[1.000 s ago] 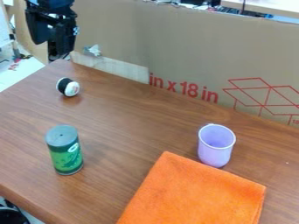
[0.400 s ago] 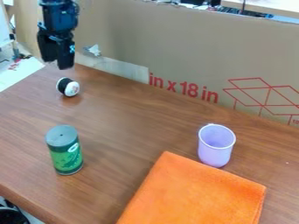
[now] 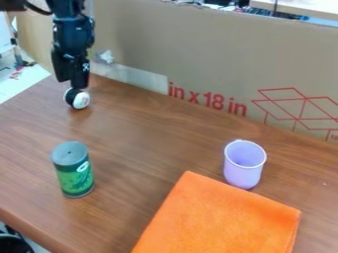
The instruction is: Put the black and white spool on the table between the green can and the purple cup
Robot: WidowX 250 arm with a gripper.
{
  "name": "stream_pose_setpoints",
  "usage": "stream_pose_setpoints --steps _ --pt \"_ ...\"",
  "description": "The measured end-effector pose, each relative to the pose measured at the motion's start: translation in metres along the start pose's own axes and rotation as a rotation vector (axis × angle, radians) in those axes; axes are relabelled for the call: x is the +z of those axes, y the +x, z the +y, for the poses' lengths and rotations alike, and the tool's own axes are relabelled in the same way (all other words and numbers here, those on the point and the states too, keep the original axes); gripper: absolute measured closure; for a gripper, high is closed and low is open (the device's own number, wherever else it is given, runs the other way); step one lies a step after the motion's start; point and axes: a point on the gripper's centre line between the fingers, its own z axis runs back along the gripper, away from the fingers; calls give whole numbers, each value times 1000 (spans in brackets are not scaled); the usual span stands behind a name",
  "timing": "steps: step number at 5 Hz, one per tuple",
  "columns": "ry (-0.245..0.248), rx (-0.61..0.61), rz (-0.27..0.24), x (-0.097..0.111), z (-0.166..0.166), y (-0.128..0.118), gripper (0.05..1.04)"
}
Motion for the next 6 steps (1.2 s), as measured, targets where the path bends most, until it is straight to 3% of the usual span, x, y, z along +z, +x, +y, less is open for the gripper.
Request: stream_pose_setpoints --steps 2,4,6 --pt "17 -9 55 -13 11 2 82" --pt "-36 -12 92 -42 11 8 115" --pt "-30 28 62 -48 10 11 403"
